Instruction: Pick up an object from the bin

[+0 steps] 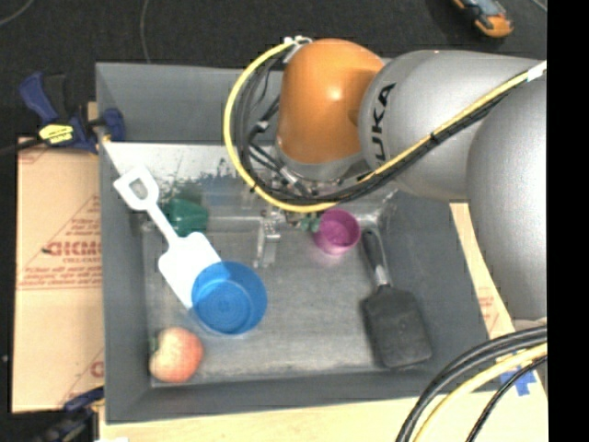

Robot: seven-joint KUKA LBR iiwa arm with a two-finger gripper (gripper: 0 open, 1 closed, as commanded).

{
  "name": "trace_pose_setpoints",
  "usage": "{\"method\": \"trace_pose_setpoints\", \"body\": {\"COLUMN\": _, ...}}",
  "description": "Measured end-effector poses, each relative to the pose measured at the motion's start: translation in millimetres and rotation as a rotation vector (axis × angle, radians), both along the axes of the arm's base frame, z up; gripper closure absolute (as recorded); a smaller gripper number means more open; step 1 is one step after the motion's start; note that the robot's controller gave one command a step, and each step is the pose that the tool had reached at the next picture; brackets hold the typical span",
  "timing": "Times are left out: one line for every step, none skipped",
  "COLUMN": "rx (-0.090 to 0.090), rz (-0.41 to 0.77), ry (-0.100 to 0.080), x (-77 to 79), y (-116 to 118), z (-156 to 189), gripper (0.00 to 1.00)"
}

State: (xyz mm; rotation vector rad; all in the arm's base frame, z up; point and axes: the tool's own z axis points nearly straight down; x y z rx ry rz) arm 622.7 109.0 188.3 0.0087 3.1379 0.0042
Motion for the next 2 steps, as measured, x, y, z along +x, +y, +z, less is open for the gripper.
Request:
{"method": "trace_pose_setpoints", "body": {"rx": 0.000, "rz": 0.000, "ry": 0.000, "x": 0.0, "y": 0, "z": 0, "gripper": 0.00}}
{"method": "trace_pose_setpoints", "body": {"rx": -0.001, "rz": 0.056, "ry": -0.001, "x": -36.2, "y": -31, "z": -43, "gripper": 0.00}}
